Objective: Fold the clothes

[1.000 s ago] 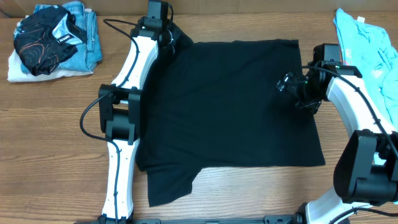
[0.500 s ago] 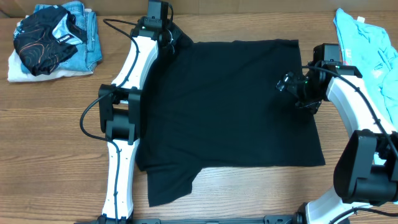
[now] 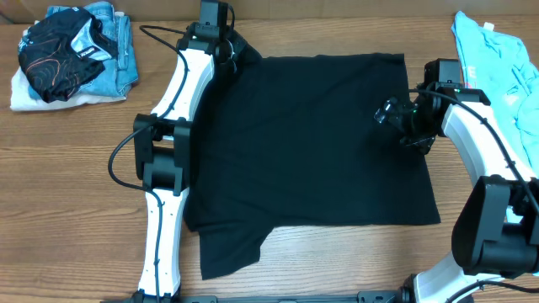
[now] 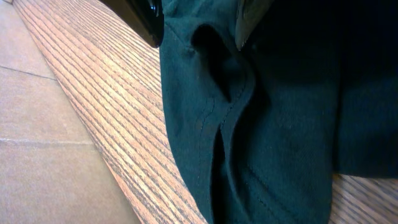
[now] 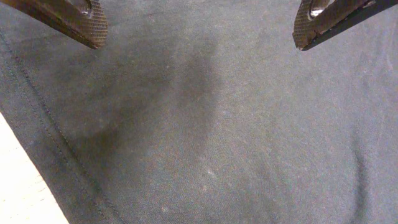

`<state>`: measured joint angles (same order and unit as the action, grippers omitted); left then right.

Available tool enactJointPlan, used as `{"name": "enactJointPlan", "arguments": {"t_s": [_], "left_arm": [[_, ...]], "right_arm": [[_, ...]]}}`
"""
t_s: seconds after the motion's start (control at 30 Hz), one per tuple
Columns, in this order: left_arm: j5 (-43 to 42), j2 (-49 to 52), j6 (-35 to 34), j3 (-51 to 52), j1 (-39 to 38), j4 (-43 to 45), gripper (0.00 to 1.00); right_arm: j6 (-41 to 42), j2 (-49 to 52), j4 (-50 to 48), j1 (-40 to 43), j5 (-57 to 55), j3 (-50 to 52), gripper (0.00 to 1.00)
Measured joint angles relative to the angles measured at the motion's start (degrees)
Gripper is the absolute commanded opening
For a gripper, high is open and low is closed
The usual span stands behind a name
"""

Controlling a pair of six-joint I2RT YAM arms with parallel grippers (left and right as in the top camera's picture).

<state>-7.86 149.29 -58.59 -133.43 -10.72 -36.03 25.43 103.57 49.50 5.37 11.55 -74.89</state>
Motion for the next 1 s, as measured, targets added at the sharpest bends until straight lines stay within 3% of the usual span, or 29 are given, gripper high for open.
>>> {"name": "enactJointPlan", "arguments": {"t_s": [0.83,1.0], "left_arm": [[0.6,0.0,0.0,1.0,0.0,-1.6,0.44],[1.2,0.0,0.0,1.0,0.0,-1.2,0.36]], "right_arm": [[0.0,0.0,0.0,0.0,0.0,0.0,1.0],[0.0,0.0,0.0,0.0,0.0,0.0,1.0]]}}
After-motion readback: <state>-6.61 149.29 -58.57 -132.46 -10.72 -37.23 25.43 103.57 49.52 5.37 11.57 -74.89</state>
